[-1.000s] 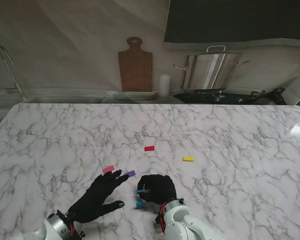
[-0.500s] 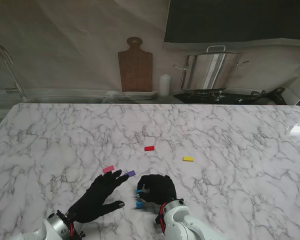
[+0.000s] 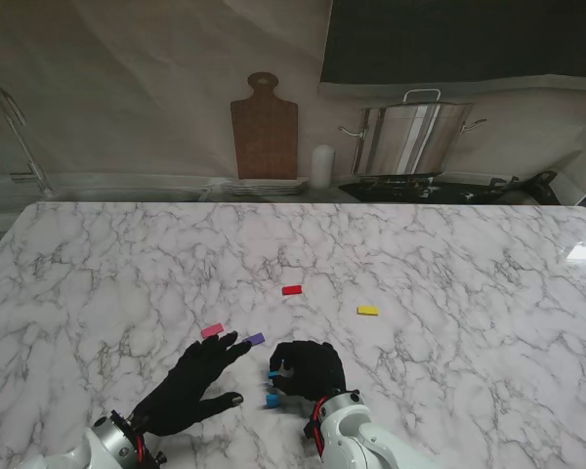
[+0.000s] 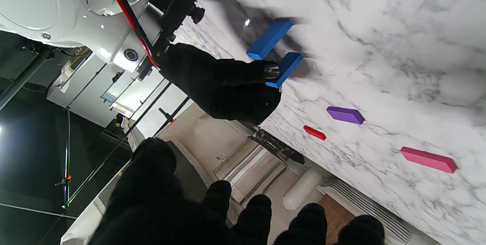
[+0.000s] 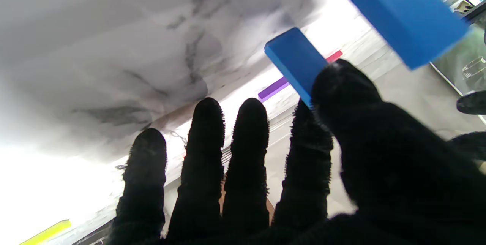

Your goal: Arrange dominoes in a row

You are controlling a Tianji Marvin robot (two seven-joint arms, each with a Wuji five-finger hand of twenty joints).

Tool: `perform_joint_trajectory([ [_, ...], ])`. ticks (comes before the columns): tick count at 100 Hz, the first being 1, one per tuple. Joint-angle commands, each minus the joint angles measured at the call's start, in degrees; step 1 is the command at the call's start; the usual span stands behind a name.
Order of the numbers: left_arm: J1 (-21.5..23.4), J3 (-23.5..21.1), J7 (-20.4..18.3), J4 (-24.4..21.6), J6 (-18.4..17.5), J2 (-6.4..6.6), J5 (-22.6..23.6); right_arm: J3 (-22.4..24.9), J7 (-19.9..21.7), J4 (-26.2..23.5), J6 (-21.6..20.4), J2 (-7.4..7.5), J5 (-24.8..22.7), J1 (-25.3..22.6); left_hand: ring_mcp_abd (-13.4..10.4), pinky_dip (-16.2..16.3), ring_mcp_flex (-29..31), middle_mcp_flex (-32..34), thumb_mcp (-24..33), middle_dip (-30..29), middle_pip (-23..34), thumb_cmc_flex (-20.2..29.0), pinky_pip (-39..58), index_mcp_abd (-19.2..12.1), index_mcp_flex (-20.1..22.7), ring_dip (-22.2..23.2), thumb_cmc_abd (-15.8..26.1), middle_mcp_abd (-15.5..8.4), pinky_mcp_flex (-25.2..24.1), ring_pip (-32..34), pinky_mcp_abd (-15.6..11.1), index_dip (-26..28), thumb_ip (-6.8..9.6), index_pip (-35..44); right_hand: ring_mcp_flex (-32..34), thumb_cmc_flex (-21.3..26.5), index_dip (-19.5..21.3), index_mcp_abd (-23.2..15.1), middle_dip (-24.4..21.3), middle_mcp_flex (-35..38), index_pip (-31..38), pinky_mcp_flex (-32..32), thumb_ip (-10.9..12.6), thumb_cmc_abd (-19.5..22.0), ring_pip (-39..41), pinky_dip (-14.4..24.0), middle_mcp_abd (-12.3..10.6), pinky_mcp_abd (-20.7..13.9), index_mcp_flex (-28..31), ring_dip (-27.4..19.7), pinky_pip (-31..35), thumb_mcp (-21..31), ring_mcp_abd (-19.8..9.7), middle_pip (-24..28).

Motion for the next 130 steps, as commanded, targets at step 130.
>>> perform_joint_trajectory([
  [130,0.2,0.06,-1.08,-0.19,-0.08,0.04,0.09,-0.24,0.62,0.52,-0.31,-0.12,0.29,-0.22,-1.4,-1.08,-0.72,-0.87,-0.31,-0.52,-0.54,0.05,-0.39,-0.49,-1.61,-1.41,-0.61,-1.55,0.37,-0.62,-0.45,0.83,0.97,-0.72,4.32,-0.67,-2.04,-2.1,13.71,4.94,-0.01,10.1,-0.77,-2.16,22.08,16.41,-3.56,-4.8,1.2,13.35,19.48,1.85,1.06,18.4],
])
